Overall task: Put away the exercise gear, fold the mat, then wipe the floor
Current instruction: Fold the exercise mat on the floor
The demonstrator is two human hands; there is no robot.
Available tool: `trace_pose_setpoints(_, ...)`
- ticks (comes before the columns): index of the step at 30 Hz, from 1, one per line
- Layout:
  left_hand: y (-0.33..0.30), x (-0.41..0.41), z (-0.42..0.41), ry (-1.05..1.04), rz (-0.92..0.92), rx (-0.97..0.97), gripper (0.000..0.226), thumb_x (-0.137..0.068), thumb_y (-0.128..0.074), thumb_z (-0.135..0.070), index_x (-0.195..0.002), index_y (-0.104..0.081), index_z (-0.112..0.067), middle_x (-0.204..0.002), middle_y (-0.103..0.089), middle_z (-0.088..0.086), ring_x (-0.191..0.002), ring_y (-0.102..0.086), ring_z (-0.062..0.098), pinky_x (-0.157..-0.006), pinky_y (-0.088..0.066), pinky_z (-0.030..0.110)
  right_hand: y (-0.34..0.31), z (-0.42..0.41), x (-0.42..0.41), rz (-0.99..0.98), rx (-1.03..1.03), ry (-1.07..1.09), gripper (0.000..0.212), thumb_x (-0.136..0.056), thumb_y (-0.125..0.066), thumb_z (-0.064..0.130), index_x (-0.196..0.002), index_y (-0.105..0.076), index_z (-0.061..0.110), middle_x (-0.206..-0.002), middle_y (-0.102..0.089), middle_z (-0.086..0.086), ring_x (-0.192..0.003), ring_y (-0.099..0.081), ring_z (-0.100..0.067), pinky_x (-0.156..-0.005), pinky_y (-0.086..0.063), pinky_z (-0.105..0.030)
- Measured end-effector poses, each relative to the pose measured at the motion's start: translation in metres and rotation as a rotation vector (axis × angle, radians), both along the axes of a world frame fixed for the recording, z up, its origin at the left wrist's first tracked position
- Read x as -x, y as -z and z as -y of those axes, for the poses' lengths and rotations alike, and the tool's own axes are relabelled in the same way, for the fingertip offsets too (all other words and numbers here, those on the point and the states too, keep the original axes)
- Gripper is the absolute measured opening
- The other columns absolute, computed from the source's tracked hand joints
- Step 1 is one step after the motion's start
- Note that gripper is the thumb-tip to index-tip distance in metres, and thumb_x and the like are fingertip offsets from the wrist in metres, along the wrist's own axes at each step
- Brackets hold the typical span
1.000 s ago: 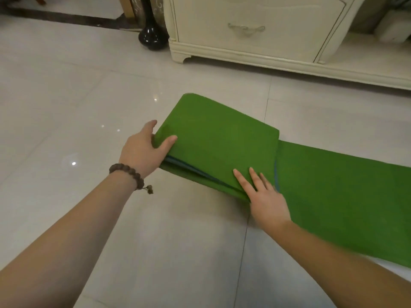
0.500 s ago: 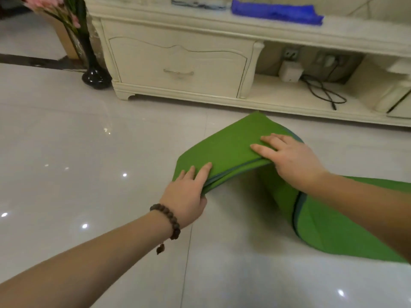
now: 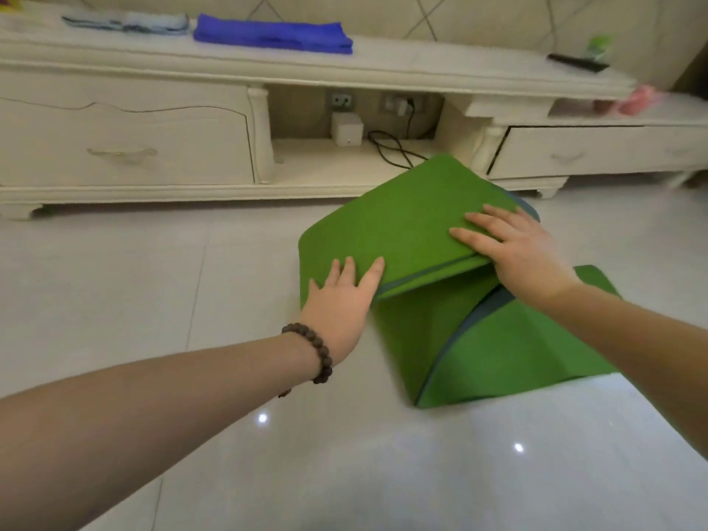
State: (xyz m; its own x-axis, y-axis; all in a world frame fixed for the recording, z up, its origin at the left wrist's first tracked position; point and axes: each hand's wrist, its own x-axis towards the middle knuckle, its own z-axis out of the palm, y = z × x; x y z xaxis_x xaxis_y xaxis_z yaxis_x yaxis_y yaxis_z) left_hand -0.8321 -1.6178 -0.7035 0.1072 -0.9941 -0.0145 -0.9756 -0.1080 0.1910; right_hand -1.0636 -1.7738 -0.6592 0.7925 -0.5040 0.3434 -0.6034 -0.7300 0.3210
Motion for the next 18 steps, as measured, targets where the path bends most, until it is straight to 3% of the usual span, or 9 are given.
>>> trace_pose_setpoints(5, 0.02, 0.096, 0.055, 0.029, 0.006, -0.027, 0.082, -0.092, -0.035, 0.009, -0.152, 0.007, -0.026, -0.16, 0.001, 0.019, -0.147, 0.001, 0.037, -0.113, -0.017, 0.063, 0.026, 0.041, 0.087, 0.002, -0.075, 0.15, 0.064, -0.078, -0.029, 0.005, -0.135, -0.049, 0.026, -0.136, -0.054, -0.011, -0.125, -0.047, -0.038, -0.107, -0.029, -0.057)
trace_pose_setpoints(9, 0.068, 0.157, 0.075, 0.079, 0.063, -0.089, 0.079, -0.092, -0.032, 0.008, -0.153, 0.008, -0.023, -0.16, 0.004, 0.018, -0.147, 0.003, 0.037, -0.113, -0.011, 0.064, 0.091, 0.055, 0.144, -0.021, -0.196, 0.296, 0.08, -0.071, -0.044, -0.007, -0.14, -0.042, 0.032, -0.141, -0.05, -0.006, -0.13, -0.043, -0.033, -0.113, -0.02, -0.05)
trace_pose_setpoints(11, 0.102, 0.173, 0.079, 0.146, 0.116, -0.149, 0.078, -0.094, -0.033, 0.005, -0.152, 0.011, -0.022, -0.16, 0.008, 0.017, -0.147, 0.007, 0.037, -0.113, -0.006, 0.064, 0.131, 0.05, 0.162, -0.077, -0.338, 0.4, 0.089, -0.074, -0.046, -0.009, -0.145, -0.021, 0.04, -0.151, -0.038, -0.001, -0.139, -0.031, -0.028, -0.116, -0.01, -0.045)
trace_pose_setpoints(13, 0.137, 0.179, 0.079, 0.235, 0.172, -0.237, 0.075, -0.098, -0.036, -0.008, -0.151, 0.014, -0.024, -0.159, 0.014, 0.015, -0.145, 0.015, 0.037, -0.111, 0.001, 0.067, 0.174, 0.037, 0.174, -0.167, -0.506, 0.506, 0.095, -0.081, -0.04, -0.007, -0.142, 0.007, 0.049, -0.16, -0.009, 0.006, -0.147, -0.009, -0.021, -0.118, -0.003, -0.047)
trace_pose_setpoints(15, 0.168, 0.178, 0.079, 0.274, 0.191, -0.304, 0.076, -0.1, -0.038, -0.04, -0.15, 0.018, -0.03, -0.157, 0.023, 0.011, -0.141, 0.028, 0.035, -0.108, 0.01, 0.07, 0.208, 0.022, 0.179, -0.189, -0.624, 0.605, 0.101, -0.084, -0.036, -0.008, -0.133, 0.027, 0.053, -0.159, 0.014, 0.009, -0.147, 0.006, -0.02, -0.117, -0.004, -0.053)
trace_pose_setpoints(18, 0.195, 0.175, 0.08, 0.304, 0.239, -0.373, 0.107, -0.08, -0.047, -0.074, -0.144, 0.029, -0.035, -0.148, 0.039, 0.007, -0.135, 0.037, 0.035, -0.103, 0.016, 0.072, 0.232, 0.011, 0.175, -0.16, -0.683, 0.664, 0.097, -0.091, -0.038, 0.003, -0.127, 0.038, 0.05, -0.155, 0.027, 0.004, -0.145, 0.016, -0.026, -0.114, -0.004, -0.06)
